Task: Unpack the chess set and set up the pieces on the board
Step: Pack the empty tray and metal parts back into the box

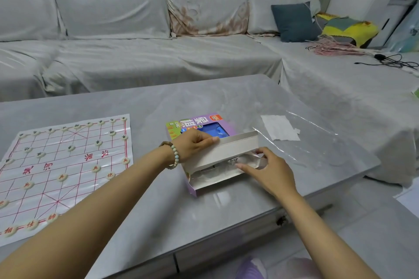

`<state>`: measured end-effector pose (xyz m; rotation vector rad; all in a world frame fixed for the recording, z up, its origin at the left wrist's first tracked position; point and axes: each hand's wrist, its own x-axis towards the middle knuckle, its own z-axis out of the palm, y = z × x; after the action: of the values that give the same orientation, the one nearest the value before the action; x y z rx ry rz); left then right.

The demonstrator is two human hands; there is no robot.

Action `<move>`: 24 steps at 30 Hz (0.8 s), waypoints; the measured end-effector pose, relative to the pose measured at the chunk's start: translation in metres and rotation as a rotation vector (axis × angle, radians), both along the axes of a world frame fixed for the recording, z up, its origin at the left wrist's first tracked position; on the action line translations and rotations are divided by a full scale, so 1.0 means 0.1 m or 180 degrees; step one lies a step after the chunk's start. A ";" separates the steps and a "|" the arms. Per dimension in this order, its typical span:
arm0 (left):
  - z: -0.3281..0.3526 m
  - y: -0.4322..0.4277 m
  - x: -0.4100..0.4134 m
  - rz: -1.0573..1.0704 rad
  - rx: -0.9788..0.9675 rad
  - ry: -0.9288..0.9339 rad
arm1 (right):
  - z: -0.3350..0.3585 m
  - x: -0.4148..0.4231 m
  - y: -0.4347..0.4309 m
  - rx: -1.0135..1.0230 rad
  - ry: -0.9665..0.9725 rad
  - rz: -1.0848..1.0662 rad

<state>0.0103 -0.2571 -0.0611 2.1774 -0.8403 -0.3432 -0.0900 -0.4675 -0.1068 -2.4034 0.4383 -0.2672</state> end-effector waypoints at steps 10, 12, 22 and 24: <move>-0.39 0.17 -0.19 0.0183 0.0052 -0.0093 | 0.00 -0.19 -0.31 0.1436 0.0652 0.0778; -0.38 0.19 -0.29 0.0219 -0.0113 0.0019 | 0.01 -0.24 -0.31 0.1920 0.0759 0.0704; -0.89 0.55 -0.58 0.0236 0.0867 -0.1216 | -0.06 -0.18 -0.18 0.2343 0.0859 0.0277; -0.85 0.55 -0.71 0.0953 0.0447 -0.1012 | -0.06 -0.15 -0.16 0.2436 0.0843 0.0258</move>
<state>-0.0604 -0.2026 -0.1460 2.4867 -0.6563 0.0998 -0.1054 -0.4832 -0.1127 -1.6948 0.4557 0.2294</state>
